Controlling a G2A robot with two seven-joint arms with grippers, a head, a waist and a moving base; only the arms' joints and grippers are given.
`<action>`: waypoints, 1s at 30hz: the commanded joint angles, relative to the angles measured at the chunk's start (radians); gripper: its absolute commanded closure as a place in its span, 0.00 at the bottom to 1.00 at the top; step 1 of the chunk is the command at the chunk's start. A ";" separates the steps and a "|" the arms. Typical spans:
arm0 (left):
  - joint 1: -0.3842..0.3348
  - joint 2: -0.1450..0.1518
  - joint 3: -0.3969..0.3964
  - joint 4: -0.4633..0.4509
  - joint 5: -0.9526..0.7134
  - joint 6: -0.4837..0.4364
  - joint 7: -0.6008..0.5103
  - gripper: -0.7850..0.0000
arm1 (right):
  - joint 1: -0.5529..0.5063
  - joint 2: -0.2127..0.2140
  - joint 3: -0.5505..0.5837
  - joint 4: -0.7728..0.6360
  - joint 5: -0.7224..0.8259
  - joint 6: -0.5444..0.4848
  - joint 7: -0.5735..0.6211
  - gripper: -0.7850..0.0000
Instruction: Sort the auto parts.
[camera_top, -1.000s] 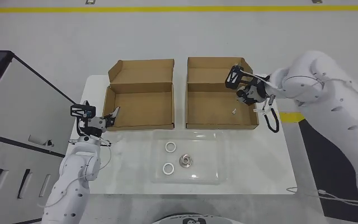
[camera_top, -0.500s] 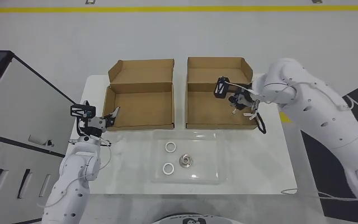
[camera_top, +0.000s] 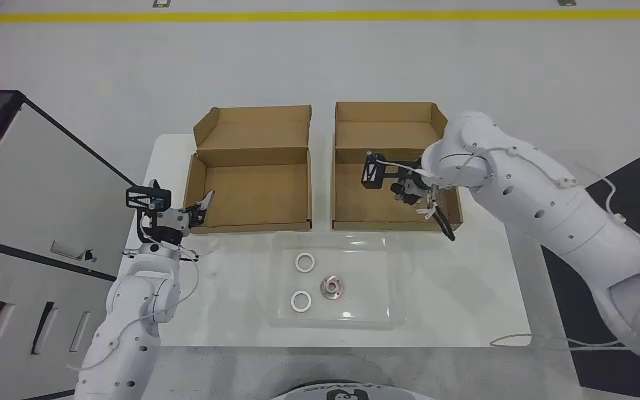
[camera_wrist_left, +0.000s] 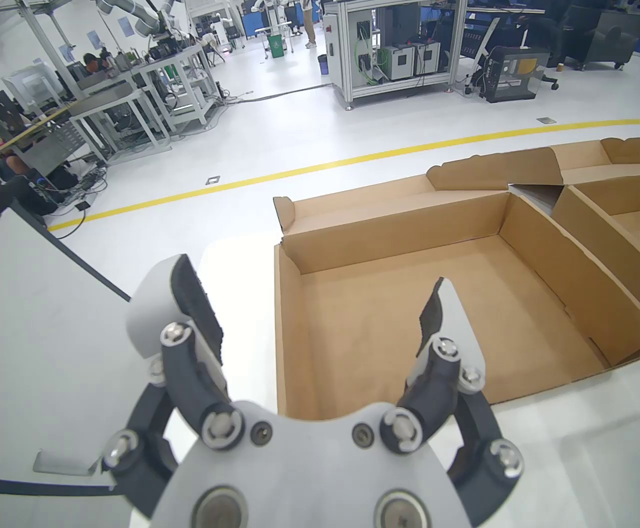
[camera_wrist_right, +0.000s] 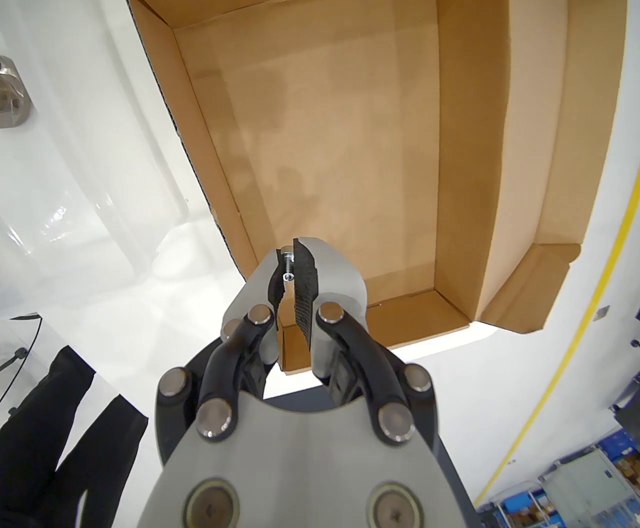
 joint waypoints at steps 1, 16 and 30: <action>0.000 0.000 0.000 0.000 0.000 0.000 0.000 0.00 | -0.001 -0.010 -0.014 0.015 -0.002 -0.003 -0.004 1.00; 0.000 0.000 0.000 0.000 0.000 0.000 0.000 0.00 | -0.023 -0.077 -0.052 0.143 -0.122 0.051 -0.133 1.00; 0.000 0.000 0.000 0.000 0.000 0.000 0.000 0.00 | -0.039 -0.126 -0.053 0.268 -0.143 0.049 -0.188 1.00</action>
